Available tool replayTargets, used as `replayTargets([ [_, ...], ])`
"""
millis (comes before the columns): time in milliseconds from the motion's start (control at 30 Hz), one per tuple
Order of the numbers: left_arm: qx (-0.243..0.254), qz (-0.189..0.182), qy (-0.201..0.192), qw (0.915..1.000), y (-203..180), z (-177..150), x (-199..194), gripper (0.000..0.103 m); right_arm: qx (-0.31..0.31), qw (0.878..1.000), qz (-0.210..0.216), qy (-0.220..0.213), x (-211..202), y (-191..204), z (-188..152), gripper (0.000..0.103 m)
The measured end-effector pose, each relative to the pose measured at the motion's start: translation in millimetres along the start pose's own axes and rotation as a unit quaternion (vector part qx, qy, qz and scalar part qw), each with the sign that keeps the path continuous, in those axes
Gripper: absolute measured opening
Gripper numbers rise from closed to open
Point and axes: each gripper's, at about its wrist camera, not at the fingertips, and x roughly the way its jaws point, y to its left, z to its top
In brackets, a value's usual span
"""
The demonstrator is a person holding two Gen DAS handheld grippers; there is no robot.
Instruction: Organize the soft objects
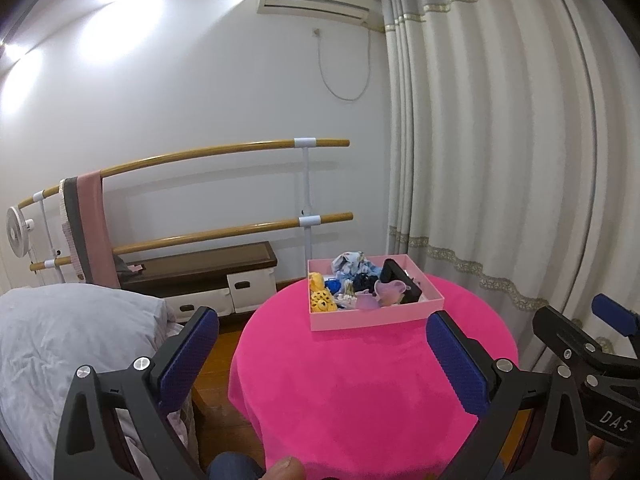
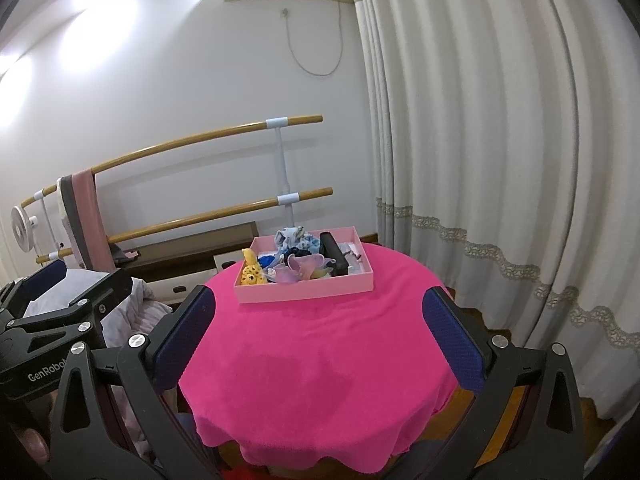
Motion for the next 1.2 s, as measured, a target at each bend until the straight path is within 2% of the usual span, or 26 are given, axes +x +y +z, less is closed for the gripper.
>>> replayTargets([
  [1200, -0.010, -0.002, -0.004, 0.9999, -2.0, -6.1, 0.4, 0.103, -0.002, 1.000, 0.001, 0.002, 0.5, 2.2, -2.2, 0.103],
])
